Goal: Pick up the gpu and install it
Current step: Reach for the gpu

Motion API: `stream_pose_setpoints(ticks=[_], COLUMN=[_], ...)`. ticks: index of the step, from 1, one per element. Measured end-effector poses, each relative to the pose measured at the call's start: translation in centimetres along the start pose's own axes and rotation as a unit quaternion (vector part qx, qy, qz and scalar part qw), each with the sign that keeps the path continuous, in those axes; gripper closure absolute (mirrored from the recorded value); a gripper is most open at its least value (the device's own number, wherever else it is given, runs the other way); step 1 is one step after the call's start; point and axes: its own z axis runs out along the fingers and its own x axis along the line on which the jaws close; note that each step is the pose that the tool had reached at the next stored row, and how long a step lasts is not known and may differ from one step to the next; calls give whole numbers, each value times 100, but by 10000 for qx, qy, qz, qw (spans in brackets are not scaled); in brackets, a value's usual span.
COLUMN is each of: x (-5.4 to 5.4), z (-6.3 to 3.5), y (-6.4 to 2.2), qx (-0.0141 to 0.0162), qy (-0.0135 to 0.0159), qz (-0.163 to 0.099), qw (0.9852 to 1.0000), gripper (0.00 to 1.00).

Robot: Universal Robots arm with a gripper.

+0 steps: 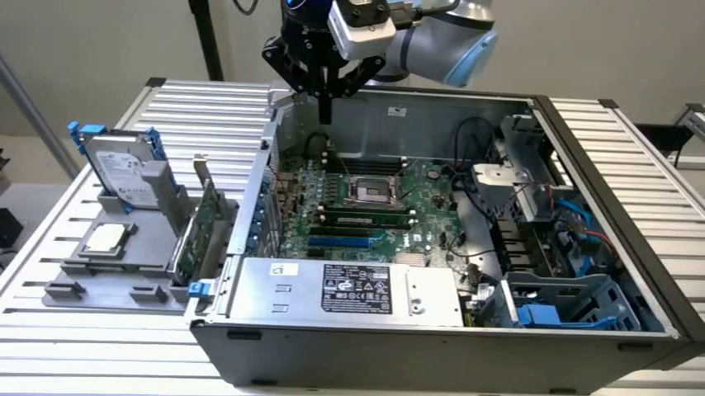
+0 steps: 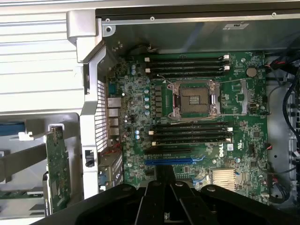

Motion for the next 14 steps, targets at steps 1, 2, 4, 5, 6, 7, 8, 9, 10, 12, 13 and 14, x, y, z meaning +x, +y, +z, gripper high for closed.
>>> stream_pose_setpoints(ticks=[1, 2, 4, 5, 6, 7, 8, 9, 10, 12, 13, 14], x=[0, 0, 0, 5, 19, 46, 78, 111, 144, 212, 244, 278], z=[0, 0, 0, 1, -1, -3, -2, -4, -6, -10, -11, -13], y=[0, 0, 0, -1, -6, -23, -49, -75, -101, -156, -183, -211], qx=[0, 0, 0, 0, 1, 1, 0, 0, 0, 0, 0, 0], qy=[0, 0, 0, 0, 1, 1, 0, 0, 0, 0, 0, 0], qz=[0, 0, 0, 0, 1, 0, 0, 0, 0, 0, 0, 0], qw=[10000, 10000, 10000, 10000, 10000, 10000, 10000, 10000, 10000, 10000, 10000, 10000], gripper=[89, 89, 89, 89, 89, 89, 89, 89, 89, 89, 89, 89])
